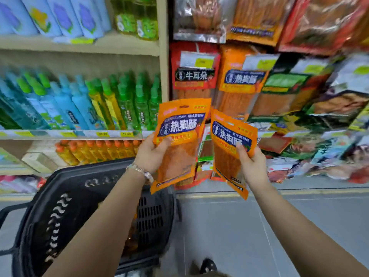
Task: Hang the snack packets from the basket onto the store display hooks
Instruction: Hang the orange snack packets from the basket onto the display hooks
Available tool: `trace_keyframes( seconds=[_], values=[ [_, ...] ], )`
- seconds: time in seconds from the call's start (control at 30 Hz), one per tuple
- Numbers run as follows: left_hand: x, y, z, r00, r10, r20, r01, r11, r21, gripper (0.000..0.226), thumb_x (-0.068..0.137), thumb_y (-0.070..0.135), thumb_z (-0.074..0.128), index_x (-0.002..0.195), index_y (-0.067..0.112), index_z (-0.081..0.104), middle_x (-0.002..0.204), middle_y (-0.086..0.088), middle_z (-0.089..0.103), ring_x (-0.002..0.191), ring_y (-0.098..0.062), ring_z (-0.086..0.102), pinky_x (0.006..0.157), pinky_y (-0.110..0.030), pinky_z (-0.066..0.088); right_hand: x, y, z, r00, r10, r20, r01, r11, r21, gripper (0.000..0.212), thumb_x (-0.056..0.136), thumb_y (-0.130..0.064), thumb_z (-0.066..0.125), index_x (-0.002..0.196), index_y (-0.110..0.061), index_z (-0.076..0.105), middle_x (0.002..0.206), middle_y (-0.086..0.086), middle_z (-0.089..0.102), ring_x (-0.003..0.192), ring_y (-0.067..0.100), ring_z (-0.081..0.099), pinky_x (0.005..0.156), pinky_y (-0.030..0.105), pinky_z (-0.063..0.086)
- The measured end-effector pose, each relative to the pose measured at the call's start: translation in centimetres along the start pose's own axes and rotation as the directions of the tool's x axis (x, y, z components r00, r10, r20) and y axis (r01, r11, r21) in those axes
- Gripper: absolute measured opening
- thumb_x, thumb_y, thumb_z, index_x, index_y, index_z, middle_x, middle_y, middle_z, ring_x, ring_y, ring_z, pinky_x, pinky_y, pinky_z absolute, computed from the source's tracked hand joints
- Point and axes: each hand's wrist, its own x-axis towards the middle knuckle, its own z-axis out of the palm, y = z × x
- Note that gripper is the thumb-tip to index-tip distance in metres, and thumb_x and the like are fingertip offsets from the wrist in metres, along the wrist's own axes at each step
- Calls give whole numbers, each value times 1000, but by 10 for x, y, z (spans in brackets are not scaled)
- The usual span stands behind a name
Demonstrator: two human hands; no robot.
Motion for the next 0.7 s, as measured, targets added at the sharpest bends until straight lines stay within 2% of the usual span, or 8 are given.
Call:
trace_keyframes(
  seconds=[0.13, 0.23, 0.33, 0.4, 0.47, 0.57, 0.63, 0.7],
  values=[
    [13, 48, 41, 989, -50, -139, 28, 987, -158, 18, 87, 42, 60, 75, 28, 60, 69, 24, 63, 66, 9, 60, 58, -7, 42, 41, -15, -49, 993, -103, -60, 99, 993, -60, 12, 96, -34, 51, 87, -33, 59, 75, -12, 61, 69, -2, 54, 67, 29, 39],
    [26, 84, 56, 968, -55, -244, 12, 984, -175, 39, 83, 58, 55, 71, 21, 56, 68, 11, 60, 69, -13, 58, 67, -26, 46, 69, -35, -75, 983, -170, -68, 170, 985, -6, 11, 95, -31, 52, 95, -27, 62, 91, 4, 69, 85, 18, 62, 77, 36, 47],
    [42, 116, 60, 950, -3, -312, -60, 980, -191, 39, 85, 60, 51, 85, 23, 63, 78, 14, 60, 72, -5, 56, 67, -21, 40, 99, -66, -91, 958, -267, -107, 272, 961, 39, 4, 93, -28, 58, 93, -27, 61, 88, 2, 68, 78, 10, 61, 69, 29, 47],
    [54, 138, 60, 939, 27, -343, -103, 974, -204, 39, 85, 59, 52, 96, 24, 65, 83, 14, 62, 76, -5, 57, 67, -18, 40, 122, -89, -97, 947, -296, -125, 309, 946, 96, 4, 93, -26, 59, 96, -27, 61, 90, 0, 68, 82, 11, 62, 72, 28, 48],
    [69, 158, 58, 921, 60, -386, -155, 963, -222, 39, 85, 57, 54, 107, 25, 62, 96, 8, 63, 91, -12, 60, 80, -23, 42, 146, -114, -102, 942, -296, -157, 318, 937, 147, 3, 93, -28, 58, 94, -29, 61, 90, -7, 66, 83, 8, 62, 74, 26, 48],
    [92, 185, 52, 910, 105, -401, -215, 947, -239, 46, 85, 57, 55, 117, 24, 57, 113, 7, 64, 110, -17, 58, 91, -30, 47, 182, -151, -105, 919, -341, -200, 373, 915, 152, 7, 93, -31, 57, 87, -30, 59, 82, -15, 62, 72, -11, 56, 67, 12, 43],
    [107, 201, 49, 909, 140, -394, -245, 942, -230, 45, 85, 58, 54, 115, 25, 59, 108, 7, 66, 105, -19, 61, 89, -34, 50, 206, -175, -105, 916, -343, -207, 378, 911, 166, 15, 92, -39, 55, 99, -27, 62, 95, -10, 64, 86, -11, 57, 78, 18, 46],
    [120, 215, 48, 900, 165, -404, -278, 930, -239, 37, 84, 57, 55, 106, 28, 63, 101, 8, 69, 95, -16, 65, 86, -37, 52, 226, -198, -104, 928, -300, -223, 347, 912, 218, 39, 91, -43, 55, 119, -16, 58, 113, -9, 62, 109, 9, 56, 94, 33, 44]
  ],
)
